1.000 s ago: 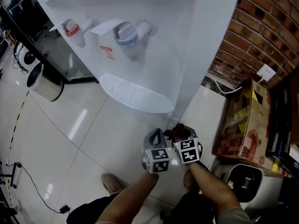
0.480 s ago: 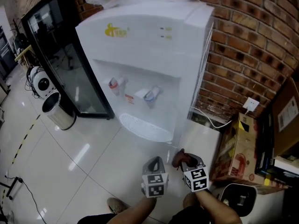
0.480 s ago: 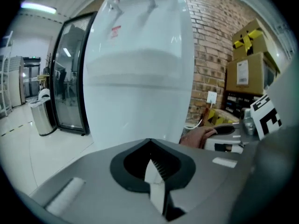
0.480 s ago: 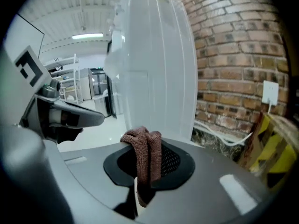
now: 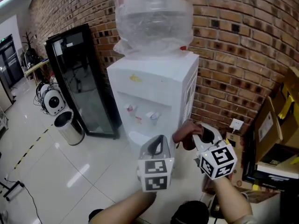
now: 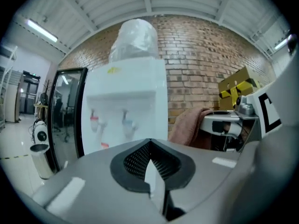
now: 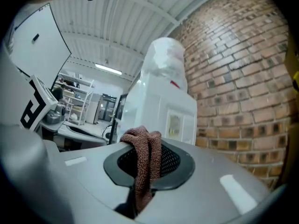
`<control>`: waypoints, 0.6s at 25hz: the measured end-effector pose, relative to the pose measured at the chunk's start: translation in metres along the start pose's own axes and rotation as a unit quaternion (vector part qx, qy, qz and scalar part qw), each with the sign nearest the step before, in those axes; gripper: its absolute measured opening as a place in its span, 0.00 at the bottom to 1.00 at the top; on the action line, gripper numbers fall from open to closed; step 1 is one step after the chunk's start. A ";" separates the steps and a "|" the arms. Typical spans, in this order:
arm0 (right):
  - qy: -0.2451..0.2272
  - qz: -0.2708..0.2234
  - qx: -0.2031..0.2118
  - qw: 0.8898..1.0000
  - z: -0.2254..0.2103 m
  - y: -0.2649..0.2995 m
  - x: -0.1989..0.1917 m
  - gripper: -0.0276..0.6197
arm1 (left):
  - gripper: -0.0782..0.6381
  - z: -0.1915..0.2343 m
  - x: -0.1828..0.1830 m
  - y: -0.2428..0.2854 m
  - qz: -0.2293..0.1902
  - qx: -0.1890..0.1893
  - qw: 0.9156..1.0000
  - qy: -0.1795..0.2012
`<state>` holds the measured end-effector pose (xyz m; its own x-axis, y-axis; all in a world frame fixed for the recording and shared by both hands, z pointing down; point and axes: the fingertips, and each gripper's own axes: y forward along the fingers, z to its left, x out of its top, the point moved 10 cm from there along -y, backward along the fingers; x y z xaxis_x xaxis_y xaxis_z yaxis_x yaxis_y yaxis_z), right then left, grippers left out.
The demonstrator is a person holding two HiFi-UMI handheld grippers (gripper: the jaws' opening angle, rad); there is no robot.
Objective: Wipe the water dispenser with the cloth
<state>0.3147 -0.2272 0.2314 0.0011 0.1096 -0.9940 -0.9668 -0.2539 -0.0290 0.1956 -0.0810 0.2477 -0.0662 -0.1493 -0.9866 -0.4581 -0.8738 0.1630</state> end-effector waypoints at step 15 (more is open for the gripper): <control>-0.056 -0.092 0.004 0.994 -0.050 0.054 0.213 0.13 | 0.11 -0.006 0.213 -0.020 -0.123 0.063 0.989 0.052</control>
<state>0.2757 -0.2656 0.0132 0.1511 0.2593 -0.9539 -0.9549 -0.2114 -0.2087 0.1960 -0.0980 0.0340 0.1505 0.0085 -0.9886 -0.5559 -0.8262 -0.0917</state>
